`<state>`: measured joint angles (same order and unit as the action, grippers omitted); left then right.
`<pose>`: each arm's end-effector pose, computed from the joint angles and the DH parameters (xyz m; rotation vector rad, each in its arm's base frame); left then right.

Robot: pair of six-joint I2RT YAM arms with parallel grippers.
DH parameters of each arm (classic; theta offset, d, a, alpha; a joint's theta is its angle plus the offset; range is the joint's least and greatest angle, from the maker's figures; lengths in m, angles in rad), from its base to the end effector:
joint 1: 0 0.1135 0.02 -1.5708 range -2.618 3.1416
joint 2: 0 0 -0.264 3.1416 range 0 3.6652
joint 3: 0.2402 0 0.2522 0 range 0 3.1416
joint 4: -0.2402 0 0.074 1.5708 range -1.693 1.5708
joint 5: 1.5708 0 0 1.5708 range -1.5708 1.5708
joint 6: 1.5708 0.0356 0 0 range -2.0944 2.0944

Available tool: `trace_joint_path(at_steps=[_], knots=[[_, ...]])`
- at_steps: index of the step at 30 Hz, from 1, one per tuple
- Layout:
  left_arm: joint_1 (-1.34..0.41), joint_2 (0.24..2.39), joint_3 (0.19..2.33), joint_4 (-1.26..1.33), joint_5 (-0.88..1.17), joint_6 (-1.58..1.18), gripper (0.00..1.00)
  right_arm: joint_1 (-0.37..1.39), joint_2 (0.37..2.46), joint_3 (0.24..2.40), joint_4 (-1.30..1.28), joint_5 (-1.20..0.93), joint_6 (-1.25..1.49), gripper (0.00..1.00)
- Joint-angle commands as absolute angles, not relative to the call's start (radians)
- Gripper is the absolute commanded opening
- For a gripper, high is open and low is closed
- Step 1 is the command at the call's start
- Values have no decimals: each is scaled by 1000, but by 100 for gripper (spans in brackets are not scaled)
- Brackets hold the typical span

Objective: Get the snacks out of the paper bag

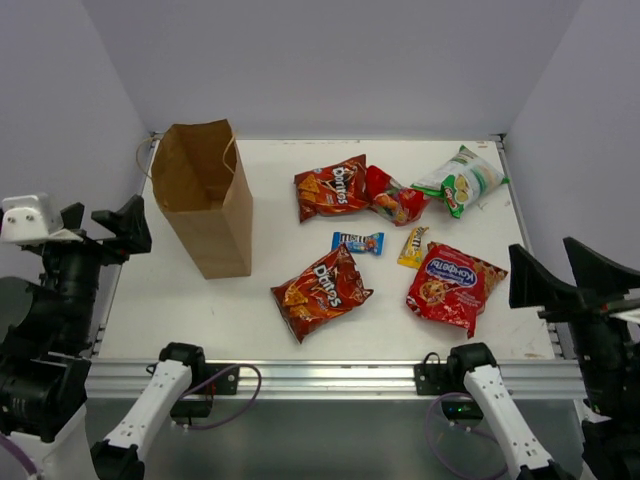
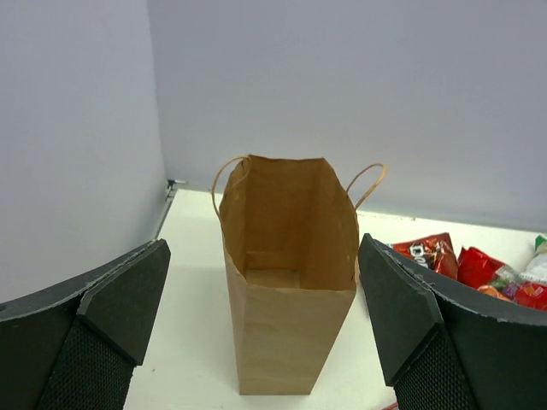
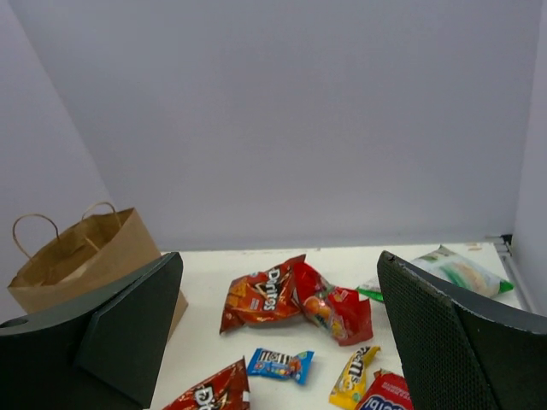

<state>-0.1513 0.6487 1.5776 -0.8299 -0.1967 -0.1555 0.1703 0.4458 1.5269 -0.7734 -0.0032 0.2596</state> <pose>0.0175 0.0044 0.5159 -0.1628 1.4656 -0.1044 -0.0507 -0.0086 0.5049 0.0540 1.2707 0.3729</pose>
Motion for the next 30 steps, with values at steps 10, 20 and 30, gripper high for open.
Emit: trace_joint_path(at_steps=[10, 20, 30], knots=[[-179, 618, 1605, -839, -273, -147, 100, 193, 262, 1408, -675, 138, 163, 99], [-179, 597, 1582, -798, -290, -150, 100, 195, 255, 1394, -664, 126, 153, 99], [-181, 603, 1543, -781, -276, -147, 100, 195, 241, 1381, -667, 118, 158, 99]])
